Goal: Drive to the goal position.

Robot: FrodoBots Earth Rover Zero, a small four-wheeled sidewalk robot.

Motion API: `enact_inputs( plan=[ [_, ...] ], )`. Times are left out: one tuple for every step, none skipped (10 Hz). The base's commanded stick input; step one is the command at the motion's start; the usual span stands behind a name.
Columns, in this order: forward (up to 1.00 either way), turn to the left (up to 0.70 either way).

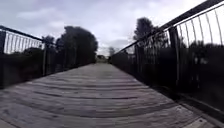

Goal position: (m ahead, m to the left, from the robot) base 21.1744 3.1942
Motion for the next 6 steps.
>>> enact_inputs(
  plan=[
    [0.70,0.00],
    [0.70,0.00],
    [0.70,0.00],
    [0.70,0.00],
    [0.70,0.00],
    [0.70,0.00]
  ],
)
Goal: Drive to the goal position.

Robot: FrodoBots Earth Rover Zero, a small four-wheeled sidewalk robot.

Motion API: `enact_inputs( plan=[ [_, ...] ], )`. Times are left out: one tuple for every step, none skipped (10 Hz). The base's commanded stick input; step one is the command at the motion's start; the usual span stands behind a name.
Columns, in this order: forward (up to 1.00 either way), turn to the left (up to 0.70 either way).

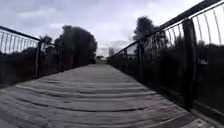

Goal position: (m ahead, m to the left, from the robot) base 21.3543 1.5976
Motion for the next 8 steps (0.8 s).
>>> enact_inputs(
  plan=[
    [0.70,0.00],
    [0.70,0.05],
    [0.70,0.14],
    [0.70,0.29],
    [0.70,0.29],
    [0.70,0.18],
    [0.70,0.05],
    [0.70,0.00]
  ],
)
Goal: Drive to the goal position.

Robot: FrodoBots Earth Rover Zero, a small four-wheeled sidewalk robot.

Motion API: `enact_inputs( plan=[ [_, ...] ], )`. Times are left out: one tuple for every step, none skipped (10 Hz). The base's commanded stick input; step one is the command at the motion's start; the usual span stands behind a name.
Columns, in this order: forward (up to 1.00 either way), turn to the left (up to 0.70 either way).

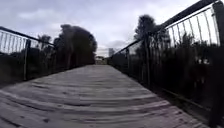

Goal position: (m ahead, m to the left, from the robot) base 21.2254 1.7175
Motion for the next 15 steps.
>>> enact_inputs(
  plan=[
    [0.70,0.00],
    [0.70,0.00],
    [0.70,0.00],
    [0.70,0.00],
    [0.70,0.00],
    [0.70,0.00],
    [0.70,0.00],
    [0.69,0.00],
    [0.69,0.00],
    [0.69,0.00],
    [0.69,0.00],
    [0.69,0.00],
    [0.69,0.00],
    [0.69,0.00],
    [0.69,0.00]
  ],
)
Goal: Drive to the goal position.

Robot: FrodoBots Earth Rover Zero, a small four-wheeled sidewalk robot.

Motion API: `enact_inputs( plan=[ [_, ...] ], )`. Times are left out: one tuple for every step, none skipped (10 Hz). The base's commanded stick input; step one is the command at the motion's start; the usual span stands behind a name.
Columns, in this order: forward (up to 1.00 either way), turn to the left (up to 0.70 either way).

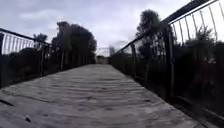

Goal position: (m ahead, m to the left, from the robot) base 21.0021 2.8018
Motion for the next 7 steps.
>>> enact_inputs(
  plan=[
    [0.69,0.00],
    [0.69,0.00],
    [0.69,0.00],
    [0.69,0.00],
    [0.69,0.00],
    [0.69,0.00],
    [0.69,0.00]
  ],
)
